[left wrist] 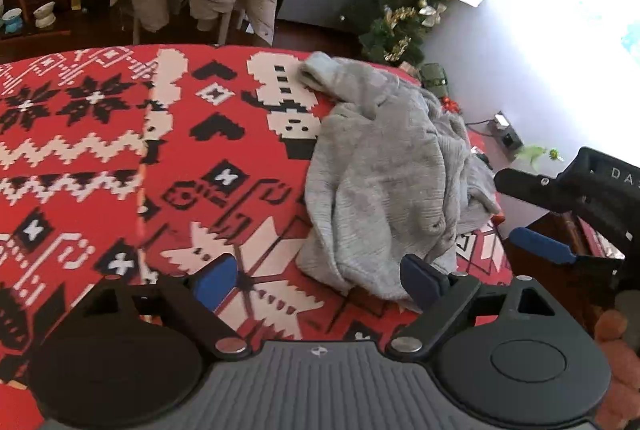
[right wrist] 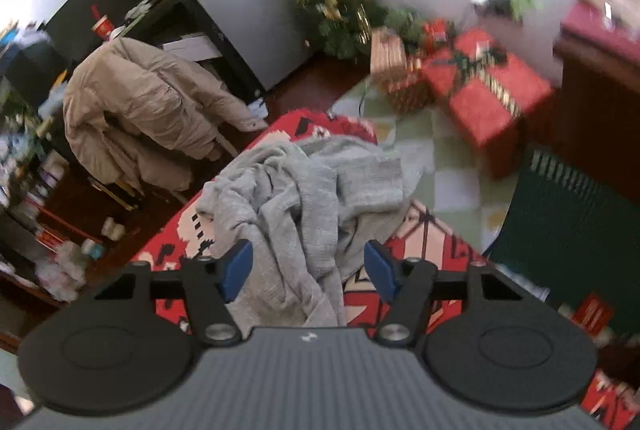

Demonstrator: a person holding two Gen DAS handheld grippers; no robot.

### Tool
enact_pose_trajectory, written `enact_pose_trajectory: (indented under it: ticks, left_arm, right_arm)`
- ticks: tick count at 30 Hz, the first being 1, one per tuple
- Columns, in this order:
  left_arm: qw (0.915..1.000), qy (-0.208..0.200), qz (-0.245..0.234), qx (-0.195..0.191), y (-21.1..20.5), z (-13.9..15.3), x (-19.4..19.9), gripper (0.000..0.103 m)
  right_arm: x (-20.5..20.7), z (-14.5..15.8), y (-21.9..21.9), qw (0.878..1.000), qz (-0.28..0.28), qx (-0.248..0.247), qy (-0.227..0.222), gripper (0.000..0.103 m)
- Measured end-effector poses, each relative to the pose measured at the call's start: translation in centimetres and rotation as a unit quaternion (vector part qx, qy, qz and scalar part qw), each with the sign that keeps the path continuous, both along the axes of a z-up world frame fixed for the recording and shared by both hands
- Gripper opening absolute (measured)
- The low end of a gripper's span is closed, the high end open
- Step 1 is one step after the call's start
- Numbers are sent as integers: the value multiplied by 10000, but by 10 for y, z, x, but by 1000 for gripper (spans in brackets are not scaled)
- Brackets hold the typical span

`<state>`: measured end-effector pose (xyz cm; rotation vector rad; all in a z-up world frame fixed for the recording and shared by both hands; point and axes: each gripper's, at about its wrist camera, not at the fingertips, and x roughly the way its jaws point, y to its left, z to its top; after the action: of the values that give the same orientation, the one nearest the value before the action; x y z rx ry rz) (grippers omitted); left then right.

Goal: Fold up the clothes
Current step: 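Reach both grippers to the grey shirt and pinch its fabric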

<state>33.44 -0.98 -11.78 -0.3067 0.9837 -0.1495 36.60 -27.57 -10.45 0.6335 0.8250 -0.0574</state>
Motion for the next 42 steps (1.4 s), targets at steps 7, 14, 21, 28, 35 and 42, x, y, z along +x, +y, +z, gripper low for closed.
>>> enact_pose_trajectory:
  ticks: [7,14,21,28,35,42]
  left_arm:
    - [9989,36,46,474,-22,-4,10,37]
    - [9981,39,420,439,-13,4,5,16]
    - [9950,-338,891,287,24,46,-22,16]
    - [9900,-634,1204,372,82,86,-82,15]
    - [9829,-735,1585,573,151,111,-164,15]
    - [9801,-638,1794,555,218,115,-257,15]
  right_arm:
    - [12,-30,14,9994,292,-36,202,47]
    - [16,-48,33,9988,314,-28,371,26]
    - [8,-26,62,9960,707,-478,274,6]
    - [-43,28,112,9834,1681,-601,-307,6]
    - [-135,58,187,9588,2711,-639,-567,6]
    - [-260,70,261,9361,3438,-570,-484,6]
